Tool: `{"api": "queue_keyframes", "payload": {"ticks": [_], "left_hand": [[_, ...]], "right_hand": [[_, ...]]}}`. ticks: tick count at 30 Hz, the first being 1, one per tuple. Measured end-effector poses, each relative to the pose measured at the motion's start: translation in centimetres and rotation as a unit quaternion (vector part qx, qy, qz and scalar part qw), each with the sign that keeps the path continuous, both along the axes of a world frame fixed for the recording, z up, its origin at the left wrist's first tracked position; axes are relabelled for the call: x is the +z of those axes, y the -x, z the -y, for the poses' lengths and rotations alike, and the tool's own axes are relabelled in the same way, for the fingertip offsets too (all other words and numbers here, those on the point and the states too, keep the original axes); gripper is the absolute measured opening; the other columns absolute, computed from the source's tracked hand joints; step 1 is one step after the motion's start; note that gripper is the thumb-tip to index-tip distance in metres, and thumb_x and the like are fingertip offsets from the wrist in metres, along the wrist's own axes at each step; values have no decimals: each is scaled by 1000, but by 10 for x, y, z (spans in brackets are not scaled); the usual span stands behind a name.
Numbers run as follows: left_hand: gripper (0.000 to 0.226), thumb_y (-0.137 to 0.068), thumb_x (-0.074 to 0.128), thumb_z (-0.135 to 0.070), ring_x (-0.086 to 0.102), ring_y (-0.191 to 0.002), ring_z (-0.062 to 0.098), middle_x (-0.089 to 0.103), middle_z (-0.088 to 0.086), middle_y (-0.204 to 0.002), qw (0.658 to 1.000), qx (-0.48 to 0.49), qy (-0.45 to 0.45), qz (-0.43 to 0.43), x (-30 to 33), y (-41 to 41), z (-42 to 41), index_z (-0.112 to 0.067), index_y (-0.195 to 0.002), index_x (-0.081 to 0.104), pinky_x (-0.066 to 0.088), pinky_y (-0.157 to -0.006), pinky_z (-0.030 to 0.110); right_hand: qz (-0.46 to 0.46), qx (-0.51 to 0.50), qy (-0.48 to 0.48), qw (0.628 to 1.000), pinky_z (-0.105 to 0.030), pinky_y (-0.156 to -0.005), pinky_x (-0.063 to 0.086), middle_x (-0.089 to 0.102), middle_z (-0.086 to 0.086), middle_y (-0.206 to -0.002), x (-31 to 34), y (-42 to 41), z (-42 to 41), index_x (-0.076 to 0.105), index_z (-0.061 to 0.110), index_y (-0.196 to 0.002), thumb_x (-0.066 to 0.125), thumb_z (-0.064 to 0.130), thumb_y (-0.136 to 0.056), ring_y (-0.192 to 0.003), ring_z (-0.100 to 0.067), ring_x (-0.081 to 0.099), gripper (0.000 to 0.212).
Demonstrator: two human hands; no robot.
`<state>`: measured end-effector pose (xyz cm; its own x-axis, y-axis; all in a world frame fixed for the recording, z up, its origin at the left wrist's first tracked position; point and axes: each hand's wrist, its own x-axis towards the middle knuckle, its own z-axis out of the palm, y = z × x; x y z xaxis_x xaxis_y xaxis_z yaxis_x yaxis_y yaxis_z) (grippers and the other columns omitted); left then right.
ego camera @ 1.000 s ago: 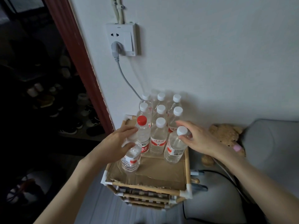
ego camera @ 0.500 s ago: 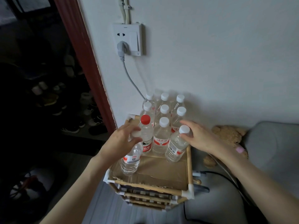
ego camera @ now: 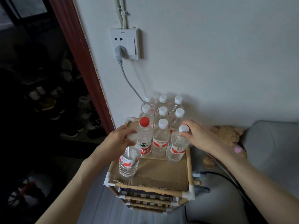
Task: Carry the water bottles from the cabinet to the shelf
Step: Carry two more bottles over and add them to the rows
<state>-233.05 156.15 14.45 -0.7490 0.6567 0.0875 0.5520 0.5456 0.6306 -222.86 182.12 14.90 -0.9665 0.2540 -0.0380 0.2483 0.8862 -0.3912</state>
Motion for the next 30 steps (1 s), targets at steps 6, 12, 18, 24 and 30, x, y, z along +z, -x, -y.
{"api": "queue_keyframes", "payload": {"ticks": [6, 12, 18, 24, 30], "left_hand": [[30, -76, 71, -15, 54, -84, 19, 58, 3, -96, 999, 49, -5, -7, 5, -4, -7, -11, -105, 62, 43, -76, 24], [33, -71, 75, -17, 55, -86, 20, 57, 2, -93, 996, 84, -22, 4, 4, -10, -22, -11, -101, 63, 46, -81, 32], [34, -74, 72, -27, 55, -80, 18, 53, -3, -94, 997, 80, 1, -13, 2, -13, -29, -13, -102, 56, 49, -77, 36], [47, -80, 68, -25, 60, -99, 26, 63, 6, -109, 997, 71, 2, 22, -1, -19, -27, -17, -123, 51, 48, -87, 39], [42, -80, 66, -20, 59, -96, 28, 66, 13, -101, 995, 91, -1, 26, 2, -21, -34, -15, -120, 55, 47, -86, 38]], "right_hand": [[-12, -13, 0, 1000, -37, -86, 44, 56, -8, -118, 2, 7, 3, 50, 12, -115, 51, 31, -91, -107, -25, 53, 31], [-24, -33, -22, 999, -35, -79, 40, 57, -15, -115, -1, 12, 6, 48, 6, -113, 50, 28, -92, -105, -32, 53, 30], [-32, -39, 53, 997, -30, -77, 36, 56, -8, -117, -1, 17, 5, 47, 11, -117, 57, 32, -88, -105, -27, 53, 38], [-26, -36, 125, 991, -29, -90, 37, 52, -3, -130, -14, 9, 2, 35, 21, -132, 66, 27, -82, -120, -23, 48, 59], [-30, -41, 128, 990, -33, -92, 41, 52, -6, -127, -24, 15, 1, 38, 15, -126, 71, 22, -78, -119, -23, 48, 58]]}}
